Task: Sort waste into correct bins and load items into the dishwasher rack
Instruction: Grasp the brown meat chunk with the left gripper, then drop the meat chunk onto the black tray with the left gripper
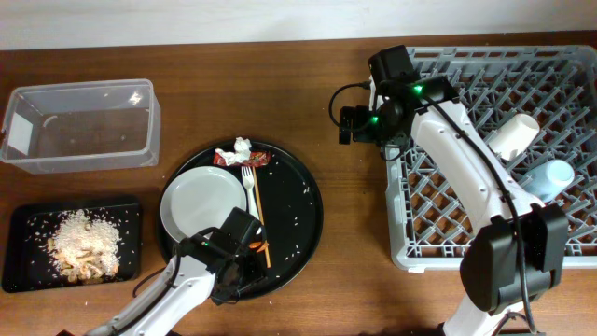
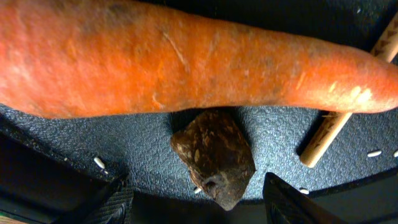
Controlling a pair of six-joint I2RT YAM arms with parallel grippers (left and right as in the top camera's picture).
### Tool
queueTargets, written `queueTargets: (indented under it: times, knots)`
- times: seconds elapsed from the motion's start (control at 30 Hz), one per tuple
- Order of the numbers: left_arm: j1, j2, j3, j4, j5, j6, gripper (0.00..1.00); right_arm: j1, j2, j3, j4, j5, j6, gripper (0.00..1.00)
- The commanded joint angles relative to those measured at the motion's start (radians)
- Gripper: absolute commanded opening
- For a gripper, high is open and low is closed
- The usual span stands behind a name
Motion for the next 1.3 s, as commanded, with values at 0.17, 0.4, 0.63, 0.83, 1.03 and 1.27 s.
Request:
queueTargets:
  times: [0.17,0.4,0.63,0.83,1.03,1.27]
  knots:
    - [-0.002,0.046,-0.008,0.07,-0.089,-0.013,0.58,-0.005,-0.01,0.014,0.0,0.007,0.008,0.99]
    - [-0.002,0.104,0.003,0.092,-0.071,-0.013,0.43,-0.005,-0.01,0.014,0.0,0.007,0.008,0.99]
    - [-0.002,0.104,0.043,0.021,-0.074,-0.013,0.25,-0.005,-0.01,0.014,0.0,0.007,0.008,0.99]
    - [-0.002,0.079,0.212,-0.211,-0.103,-0.009,0.25,-0.005,-0.01,0.014,0.0,0.007,0.008,0.99]
    - [0.194,-0.016,0.409,-0.329,-0.222,0.101,0.26,-0.005,-0.01,0.014,0.0,0.007,0.008,0.99]
    - [0.855,-0.023,0.435,-0.229,-0.222,0.217,0.26,-0.005,-0.01,0.014,0.0,0.007,0.008,0.99]
